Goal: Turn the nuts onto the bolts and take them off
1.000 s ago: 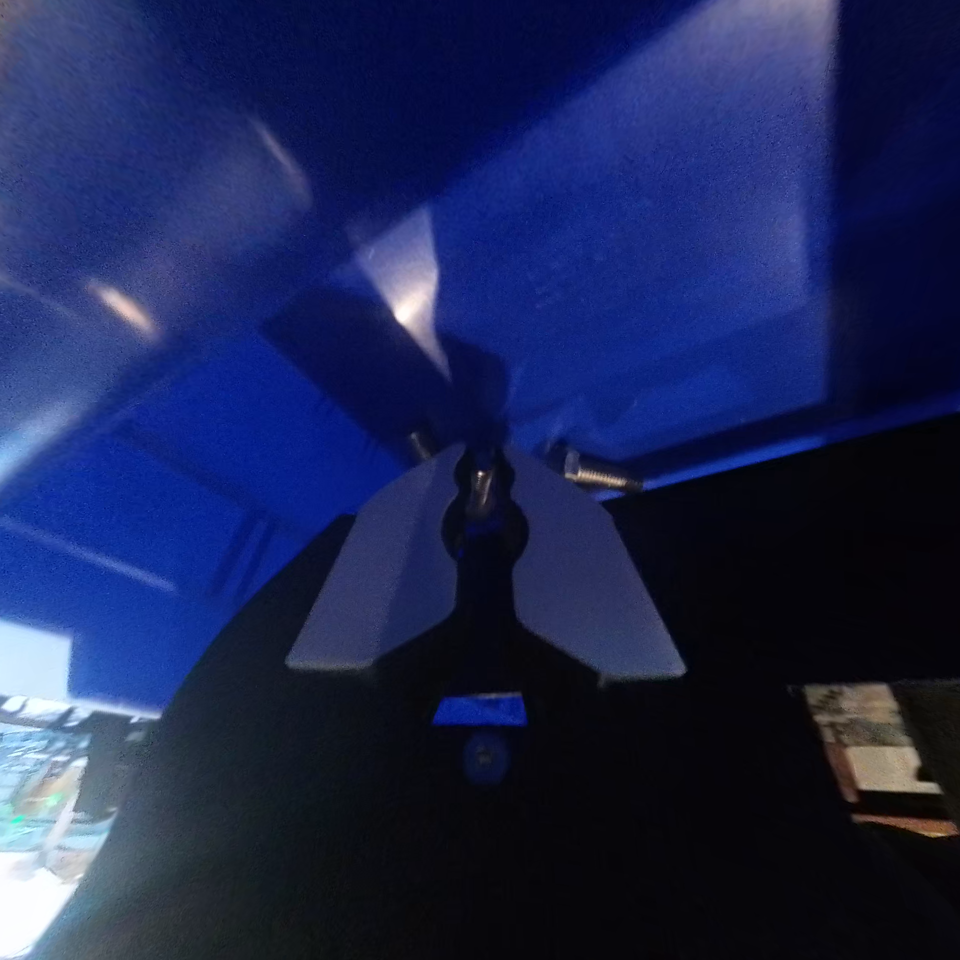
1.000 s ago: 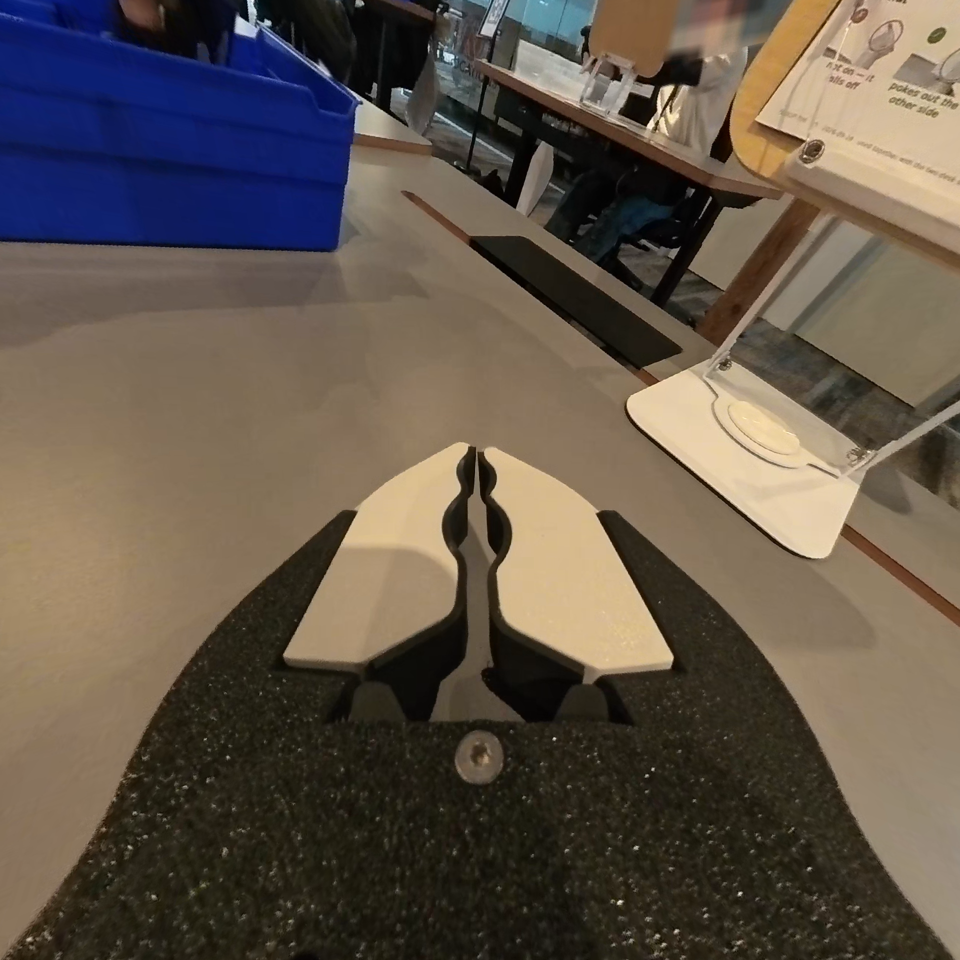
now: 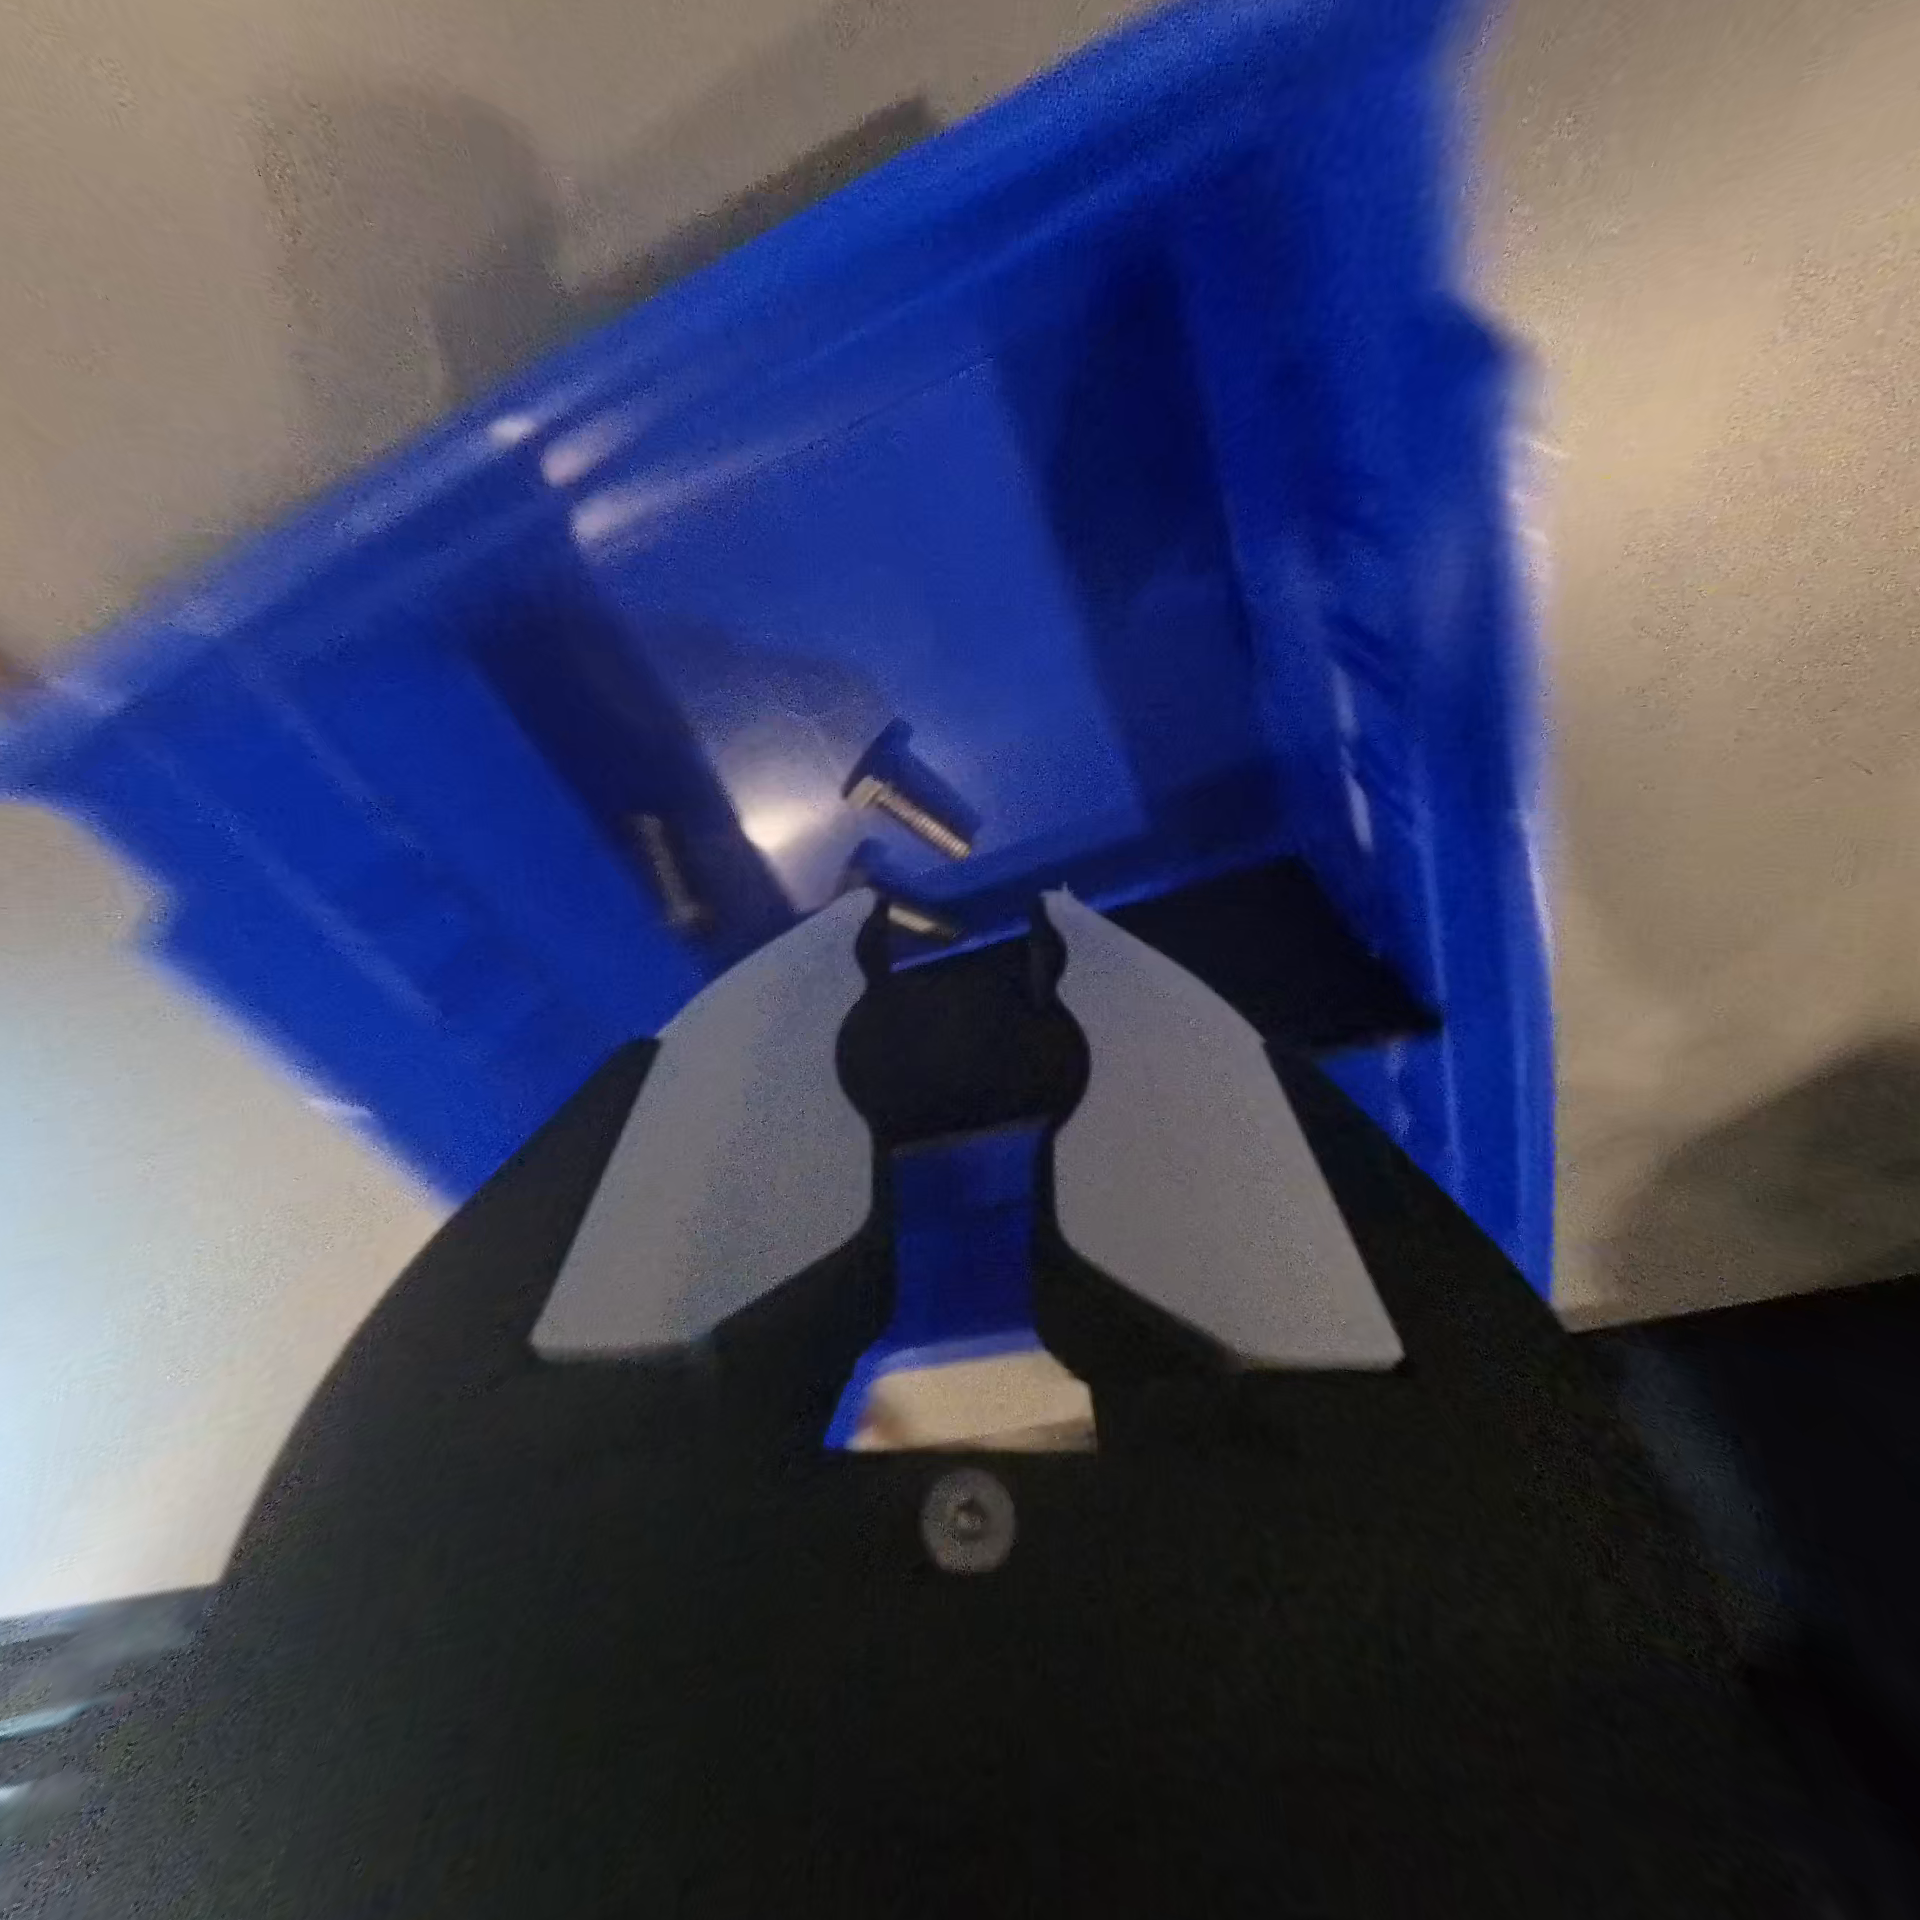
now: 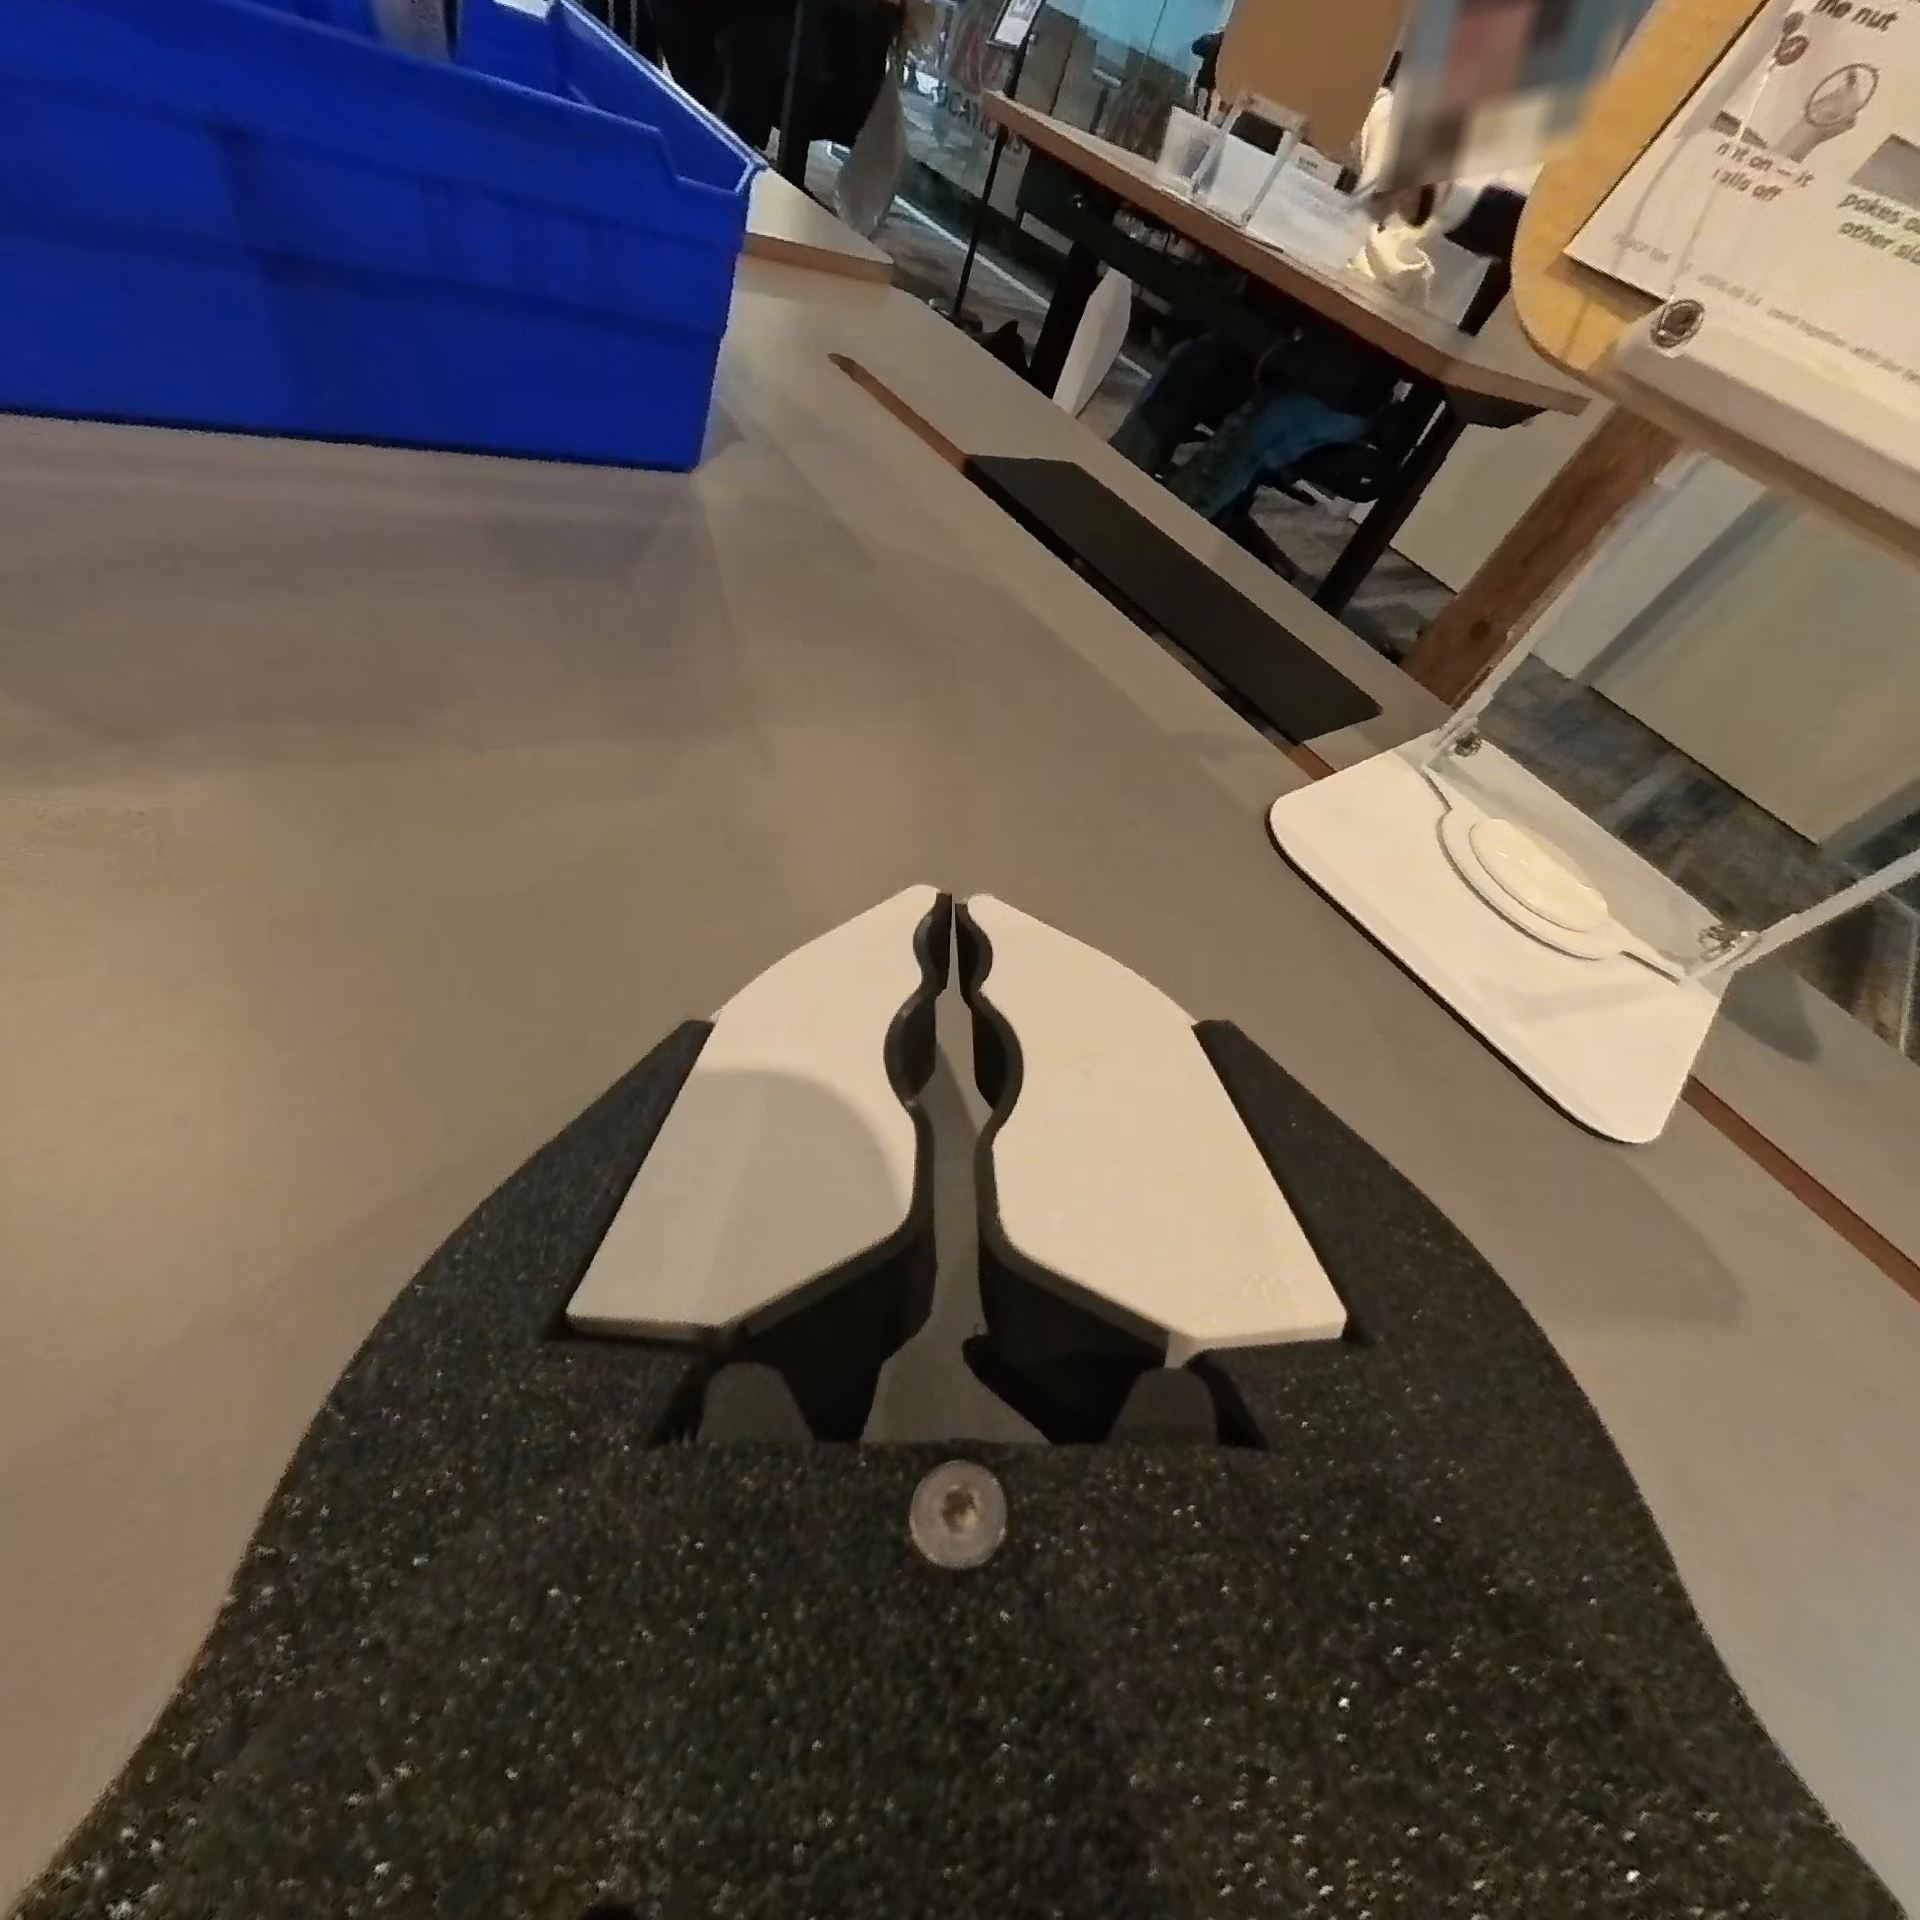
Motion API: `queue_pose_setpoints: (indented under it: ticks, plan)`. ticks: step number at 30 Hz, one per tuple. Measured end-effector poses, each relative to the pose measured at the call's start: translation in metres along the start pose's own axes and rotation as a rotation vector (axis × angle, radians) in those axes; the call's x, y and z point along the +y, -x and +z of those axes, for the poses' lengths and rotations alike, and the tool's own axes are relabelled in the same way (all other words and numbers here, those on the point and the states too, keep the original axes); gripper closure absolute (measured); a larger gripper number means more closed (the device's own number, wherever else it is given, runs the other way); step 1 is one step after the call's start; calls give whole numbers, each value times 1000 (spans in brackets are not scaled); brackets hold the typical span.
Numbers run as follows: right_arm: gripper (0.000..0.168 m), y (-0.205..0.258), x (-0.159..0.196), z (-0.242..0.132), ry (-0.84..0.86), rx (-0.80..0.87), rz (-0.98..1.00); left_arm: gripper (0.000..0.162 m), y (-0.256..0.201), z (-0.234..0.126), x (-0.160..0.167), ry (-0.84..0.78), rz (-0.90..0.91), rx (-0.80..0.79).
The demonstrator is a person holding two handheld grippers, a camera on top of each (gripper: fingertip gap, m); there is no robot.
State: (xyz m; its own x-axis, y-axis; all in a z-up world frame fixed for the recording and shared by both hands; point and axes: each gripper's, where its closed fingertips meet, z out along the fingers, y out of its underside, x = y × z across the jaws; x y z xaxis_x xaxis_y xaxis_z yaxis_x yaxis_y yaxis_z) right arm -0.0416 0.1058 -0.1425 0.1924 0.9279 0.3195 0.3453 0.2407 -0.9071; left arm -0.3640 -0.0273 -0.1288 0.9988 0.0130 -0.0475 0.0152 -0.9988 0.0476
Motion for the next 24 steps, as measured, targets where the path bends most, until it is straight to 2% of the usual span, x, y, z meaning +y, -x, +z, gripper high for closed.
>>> queue_pose_setpoints:
  ticks: [1,6,11,18,20,22,24]
  plan:
    - [168,0,0,0,1,0,-3,136,3,7,0,-8,-66,37]
    - [168,0,0,1,3,-2,-4,136,21,30,6,25,-239,54]
    - [168,1,1,1,6,-4,-12,130,17,50,8,72,-298,115]
    - [168,2,1,1,8,-6,-17,127,19,70,9,101,-365,117]
    - [168,2,1,2,8,-7,-19,129,20,74,12,120,-362,103]
    - [168,3,1,2,10,-10,-22,146,21,74,11,120,-318,86]
    - [168,3,1,2,11,-10,-26,150,22,73,14,144,-256,63]
